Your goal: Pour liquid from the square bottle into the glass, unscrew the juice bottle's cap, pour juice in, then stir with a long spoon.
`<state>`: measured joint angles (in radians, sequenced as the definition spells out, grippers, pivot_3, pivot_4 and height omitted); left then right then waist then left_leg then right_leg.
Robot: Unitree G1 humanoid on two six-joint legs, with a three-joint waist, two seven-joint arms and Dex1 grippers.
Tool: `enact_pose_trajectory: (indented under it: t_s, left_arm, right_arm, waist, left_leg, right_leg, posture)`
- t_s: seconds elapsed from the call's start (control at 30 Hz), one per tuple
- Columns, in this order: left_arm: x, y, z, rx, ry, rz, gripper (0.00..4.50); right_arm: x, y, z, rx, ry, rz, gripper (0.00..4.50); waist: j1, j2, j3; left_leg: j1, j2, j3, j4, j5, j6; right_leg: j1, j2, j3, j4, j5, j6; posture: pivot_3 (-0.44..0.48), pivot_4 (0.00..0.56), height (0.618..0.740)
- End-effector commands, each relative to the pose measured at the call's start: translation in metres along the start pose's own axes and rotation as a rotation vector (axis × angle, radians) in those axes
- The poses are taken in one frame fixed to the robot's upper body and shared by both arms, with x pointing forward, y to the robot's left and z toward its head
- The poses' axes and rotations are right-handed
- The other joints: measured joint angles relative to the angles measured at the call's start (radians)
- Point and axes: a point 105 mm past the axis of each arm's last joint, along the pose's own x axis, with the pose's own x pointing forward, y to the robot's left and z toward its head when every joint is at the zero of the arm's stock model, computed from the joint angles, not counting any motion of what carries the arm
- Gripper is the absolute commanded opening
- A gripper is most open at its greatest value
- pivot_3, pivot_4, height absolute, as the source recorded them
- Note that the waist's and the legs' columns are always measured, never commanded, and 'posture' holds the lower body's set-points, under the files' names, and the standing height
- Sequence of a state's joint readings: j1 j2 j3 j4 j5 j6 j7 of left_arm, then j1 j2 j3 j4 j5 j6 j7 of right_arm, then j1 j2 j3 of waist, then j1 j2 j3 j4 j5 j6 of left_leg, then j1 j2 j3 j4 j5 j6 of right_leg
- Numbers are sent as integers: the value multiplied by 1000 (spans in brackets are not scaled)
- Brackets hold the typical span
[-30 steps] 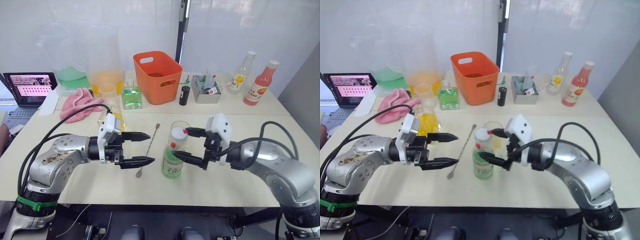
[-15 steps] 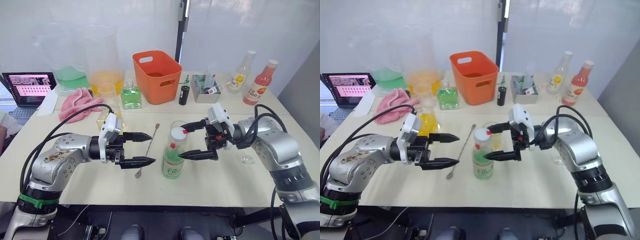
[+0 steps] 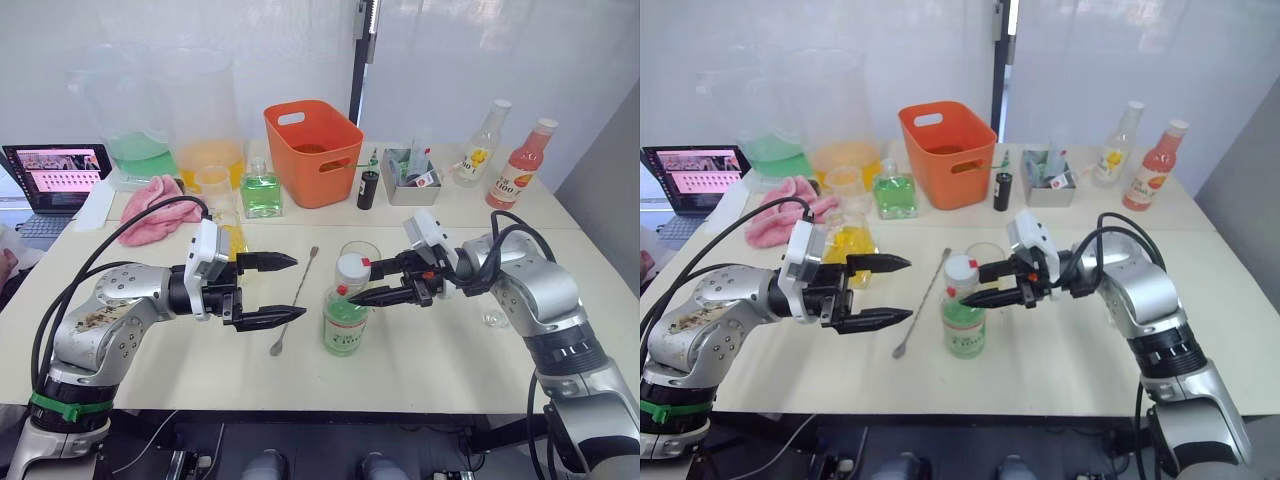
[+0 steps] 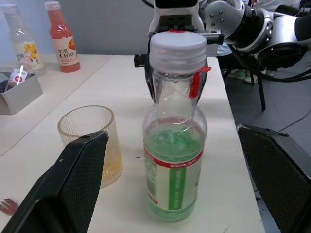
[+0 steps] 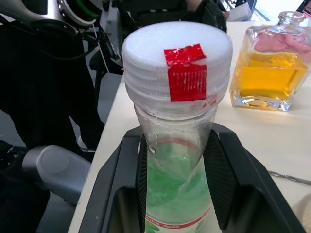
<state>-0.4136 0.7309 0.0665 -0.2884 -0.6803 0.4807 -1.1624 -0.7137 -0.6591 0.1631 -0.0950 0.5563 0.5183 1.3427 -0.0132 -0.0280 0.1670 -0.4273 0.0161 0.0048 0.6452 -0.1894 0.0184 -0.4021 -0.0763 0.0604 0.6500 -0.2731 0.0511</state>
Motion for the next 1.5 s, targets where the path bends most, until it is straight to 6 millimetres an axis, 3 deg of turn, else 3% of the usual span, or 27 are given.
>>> enact_pose_trajectory:
  t_s: [0.03, 0.3, 0.57, 0.87, 1.0, 1.07, 1.3, 1.43, 1.5]
  left_arm:
    - [-6, 0, 8, 68, -4, 23, 4500]
    - [-13, 2, 6, 99, -9, 72, 4500]
    - [-11, 3, 5, 95, -25, 72, 4500]
    - [-9, 5, 5, 95, -24, 59, 4500]
    - [-8, 6, 5, 88, -16, 48, 4500]
    - [-8, 6, 5, 88, -15, 47, 4500]
    - [-9, 7, 6, 89, -12, 50, 4500]
    - [-10, 6, 5, 88, -7, 53, 4500]
    - [-10, 6, 5, 81, -5, 51, 4500]
  right_arm:
    - [-6, 7, 21, -45, -66, -92, 1136]
    - [1, 32, 24, 68, -76, -443, 1136]
    - [6, 39, 6, 127, 56, -751, 1134]
    - [15, 42, -14, 193, 61, -812, 1133]
    - [14, 42, -11, 199, 4, -790, 1133]
    - [10, 42, -8, 184, 1, -777, 2159]
    - [-3, 42, 2, 136, -2, -718, 4478]
    - [-10, 43, 8, 92, 11, -602, 4478]
    - [-16, 46, 9, 68, 24, -463, 4478]
  waist:
    - [1, 0, 0]
    - [1, 0, 0]
    - [-1, 0, 0]
    - [-2, -1, -1]
    - [-3, -1, -1]
    - [-3, -1, -1]
    - [-1, -1, -1]
    - [-1, -1, -1]
    - [-1, -1, -1]
  left_leg:
    - [0, 0, 0, 0, 0, 0]
    - [-2, 0, -2, 0, 0, 0]
    - [-2, 0, -1, 0, 0, 0]
    - [-1, -1, 0, 0, 0, 0]
    - [3, 0, 0, 0, 0, 0]
    - [4, 0, 0, 0, 0, 0]
    - [3, 0, 0, 0, 0, 0]
    - [3, 0, 0, 0, 0, 0]
    - [3, 0, 0, 0, 0, 0]
  right_leg:
    - [0, 0, 0, 0, 0, 0]
    - [-2, -1, 0, 1, 0, 0]
    - [-2, 0, 0, 0, 0, 0]
    - [0, 1, 0, -1, 0, 0]
    - [4, 1, 0, -2, 0, 0]
    - [5, 1, 0, -2, 0, 0]
    - [5, 1, 0, -3, 0, 0]
    - [5, 1, 0, -3, 0, 0]
    - [6, 1, 0, -4, 0, 0]
  posture:
    - [0, 150, 739]
    - [0, 150, 739]
    - [0, 150, 739]
    - [0, 150, 739]
    - [0, 150, 739]
    - [0, 150, 739]
    - [0, 150, 739]
    - [0, 150, 739]
    - [0, 150, 739]
